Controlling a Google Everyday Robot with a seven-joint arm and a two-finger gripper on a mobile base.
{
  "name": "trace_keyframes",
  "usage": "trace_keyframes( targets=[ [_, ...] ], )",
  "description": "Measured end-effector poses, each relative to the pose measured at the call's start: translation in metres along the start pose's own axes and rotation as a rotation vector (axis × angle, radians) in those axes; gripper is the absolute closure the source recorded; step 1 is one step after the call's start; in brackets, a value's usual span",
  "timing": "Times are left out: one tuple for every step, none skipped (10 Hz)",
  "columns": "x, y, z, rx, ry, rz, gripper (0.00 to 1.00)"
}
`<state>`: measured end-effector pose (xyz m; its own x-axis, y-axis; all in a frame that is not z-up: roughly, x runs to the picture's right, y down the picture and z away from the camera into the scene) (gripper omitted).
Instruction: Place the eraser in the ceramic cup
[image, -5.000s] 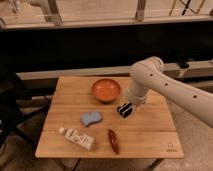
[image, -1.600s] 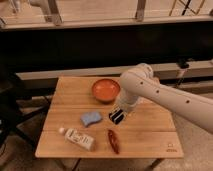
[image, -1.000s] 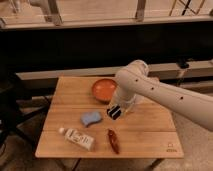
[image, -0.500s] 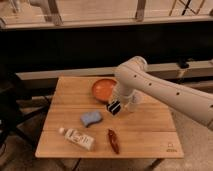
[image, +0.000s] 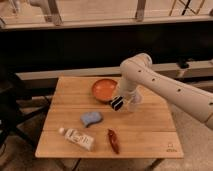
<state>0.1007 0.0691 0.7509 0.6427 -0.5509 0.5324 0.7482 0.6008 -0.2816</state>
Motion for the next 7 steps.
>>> trace_keyframes(
  targets=[
    [0.006, 0.001, 0.001, 0.004, -0.005, 0.014, 0.99],
    [0.010, 0.001, 0.001, 0.008, -0.009, 0.023, 0.99],
    [0.014, 0.002, 0.002, 0.011, -0.013, 0.033, 0.99],
    [0.017, 0.003, 0.002, 0.014, -0.017, 0.041, 0.99],
    [0.020, 0.004, 0.002, 0.019, -0.021, 0.047, 0.99],
    [0.023, 0.005, 0.003, 0.022, -0.024, 0.054, 0.99],
    [0.027, 0.007, 0.002, 0.028, -0.027, 0.066, 0.99]
  ],
)
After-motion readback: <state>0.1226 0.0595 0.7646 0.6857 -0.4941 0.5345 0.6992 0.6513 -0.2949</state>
